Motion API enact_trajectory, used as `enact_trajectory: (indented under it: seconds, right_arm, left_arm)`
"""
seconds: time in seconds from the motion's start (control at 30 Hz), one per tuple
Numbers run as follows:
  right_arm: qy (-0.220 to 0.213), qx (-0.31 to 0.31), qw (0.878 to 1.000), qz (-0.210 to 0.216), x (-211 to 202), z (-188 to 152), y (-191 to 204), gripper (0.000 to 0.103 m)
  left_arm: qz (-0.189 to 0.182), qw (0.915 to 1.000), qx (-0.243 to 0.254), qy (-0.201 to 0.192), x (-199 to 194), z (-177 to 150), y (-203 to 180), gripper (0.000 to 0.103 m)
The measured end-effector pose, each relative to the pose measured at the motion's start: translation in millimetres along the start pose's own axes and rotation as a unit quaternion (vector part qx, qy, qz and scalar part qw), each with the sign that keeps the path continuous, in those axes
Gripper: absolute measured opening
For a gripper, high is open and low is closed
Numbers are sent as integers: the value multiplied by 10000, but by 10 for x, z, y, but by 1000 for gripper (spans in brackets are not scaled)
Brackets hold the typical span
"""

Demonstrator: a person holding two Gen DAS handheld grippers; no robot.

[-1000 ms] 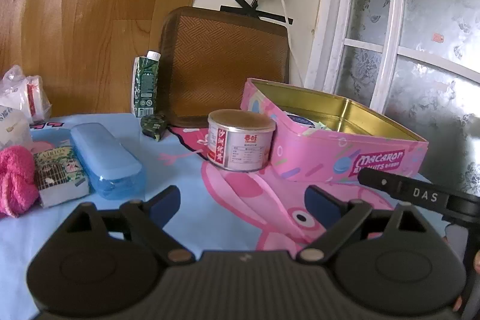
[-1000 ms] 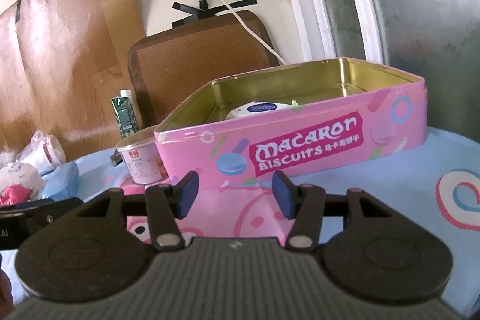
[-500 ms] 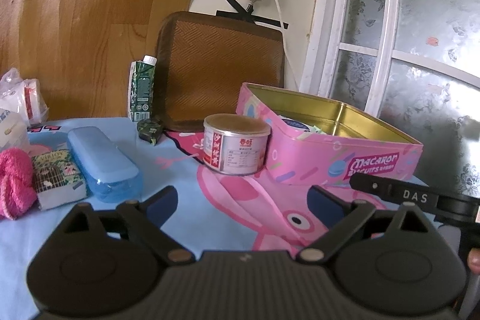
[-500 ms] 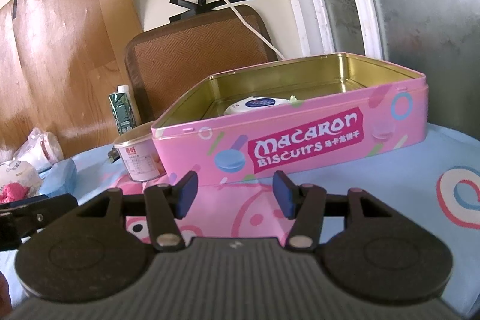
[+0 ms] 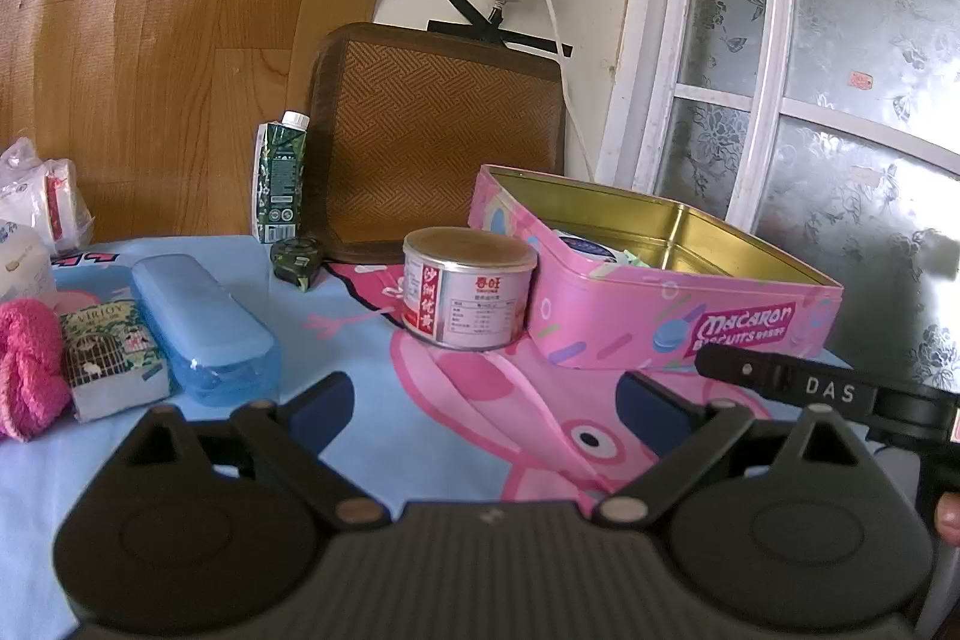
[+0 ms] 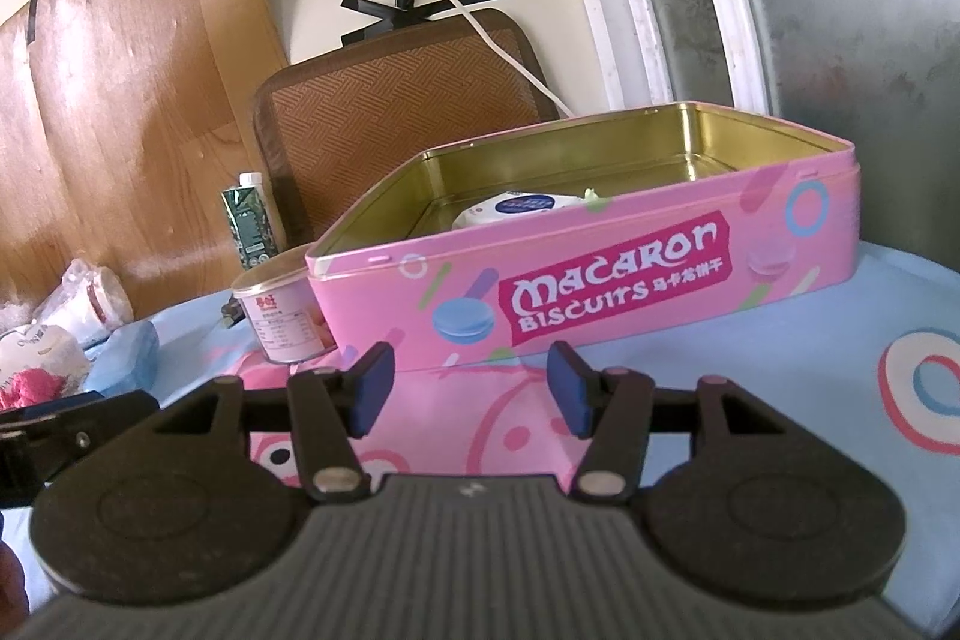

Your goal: Organize soft objects

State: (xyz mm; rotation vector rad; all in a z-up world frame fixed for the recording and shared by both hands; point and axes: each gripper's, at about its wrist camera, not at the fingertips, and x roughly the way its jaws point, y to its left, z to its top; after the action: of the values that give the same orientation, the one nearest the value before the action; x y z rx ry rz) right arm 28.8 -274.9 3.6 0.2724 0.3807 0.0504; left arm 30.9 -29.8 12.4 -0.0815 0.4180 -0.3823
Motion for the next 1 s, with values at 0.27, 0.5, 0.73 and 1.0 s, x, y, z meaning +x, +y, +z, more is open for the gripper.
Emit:
enact_trajectory:
  seconds: [0.27, 0.5, 0.73, 1.0]
  right_arm:
    - [2, -4, 10000, 6, 8, 2, -8, 59]
    - [19, -12, 10000, 19, 10, 3, -8, 59]
    - [17, -9, 10000, 12, 6, 3, 0, 60]
    - [21, -43, 10000, 24, 9, -3, 17, 60]
  left_arm:
    - [-32, 10000, 22, -14, -7, 3, -11, 98]
    - [-41, 10000, 24, -28, -15, 3, -16, 99]
    - [-38, 10000, 22, -26, -17, 1, -19, 99]
    - [-57, 10000, -7, -29, -24, 5, -5, 99]
